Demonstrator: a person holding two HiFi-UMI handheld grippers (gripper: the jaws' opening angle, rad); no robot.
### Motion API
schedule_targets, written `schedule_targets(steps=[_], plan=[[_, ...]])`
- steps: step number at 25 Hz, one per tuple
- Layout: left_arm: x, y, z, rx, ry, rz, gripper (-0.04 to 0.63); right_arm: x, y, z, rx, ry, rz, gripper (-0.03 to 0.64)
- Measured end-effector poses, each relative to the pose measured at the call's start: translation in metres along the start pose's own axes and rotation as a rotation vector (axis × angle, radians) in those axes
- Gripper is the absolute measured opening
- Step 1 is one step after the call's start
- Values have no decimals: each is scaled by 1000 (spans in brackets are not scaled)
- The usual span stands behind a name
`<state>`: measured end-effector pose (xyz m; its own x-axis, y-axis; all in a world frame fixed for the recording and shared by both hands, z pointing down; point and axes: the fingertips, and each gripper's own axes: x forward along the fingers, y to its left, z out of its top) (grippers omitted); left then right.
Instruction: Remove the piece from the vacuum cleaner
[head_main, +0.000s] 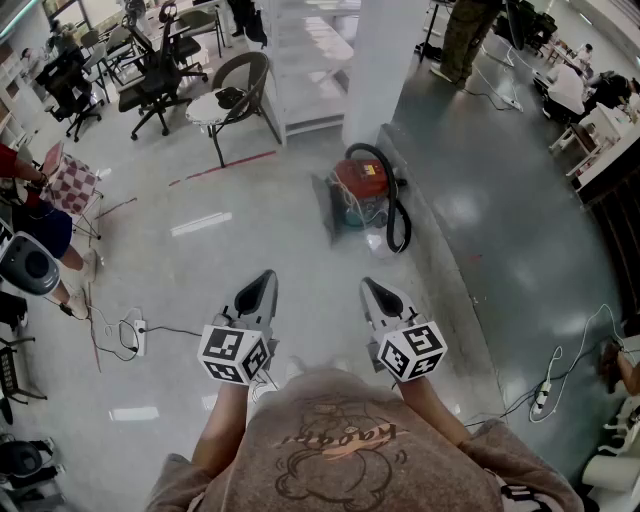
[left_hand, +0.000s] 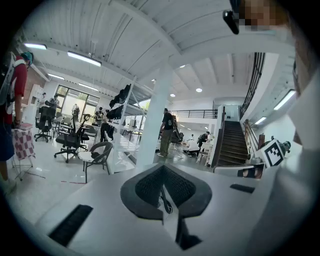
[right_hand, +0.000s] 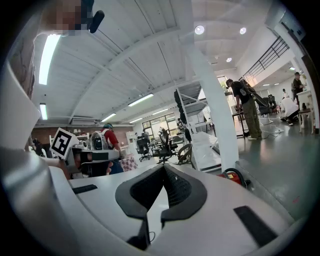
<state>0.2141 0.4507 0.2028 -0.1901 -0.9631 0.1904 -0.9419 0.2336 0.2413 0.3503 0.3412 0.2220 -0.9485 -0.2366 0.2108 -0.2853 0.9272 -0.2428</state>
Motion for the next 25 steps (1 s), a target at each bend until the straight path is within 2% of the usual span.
schedule_targets(steps=[5, 12, 19, 25], plan=[[-4, 11, -1, 2, -10, 10, 2, 13, 13, -5, 7, -15, 39, 0], [-21, 43, 4, -8, -27, 64, 2, 36, 40, -13, 3, -3, 67, 0], [-41, 78, 5, -1, -24, 64, 2, 59, 58, -23, -13, 0, 46, 0], [-28, 94, 6, 3, -20, 35, 2, 74, 50, -22, 23, -7, -15, 0]])
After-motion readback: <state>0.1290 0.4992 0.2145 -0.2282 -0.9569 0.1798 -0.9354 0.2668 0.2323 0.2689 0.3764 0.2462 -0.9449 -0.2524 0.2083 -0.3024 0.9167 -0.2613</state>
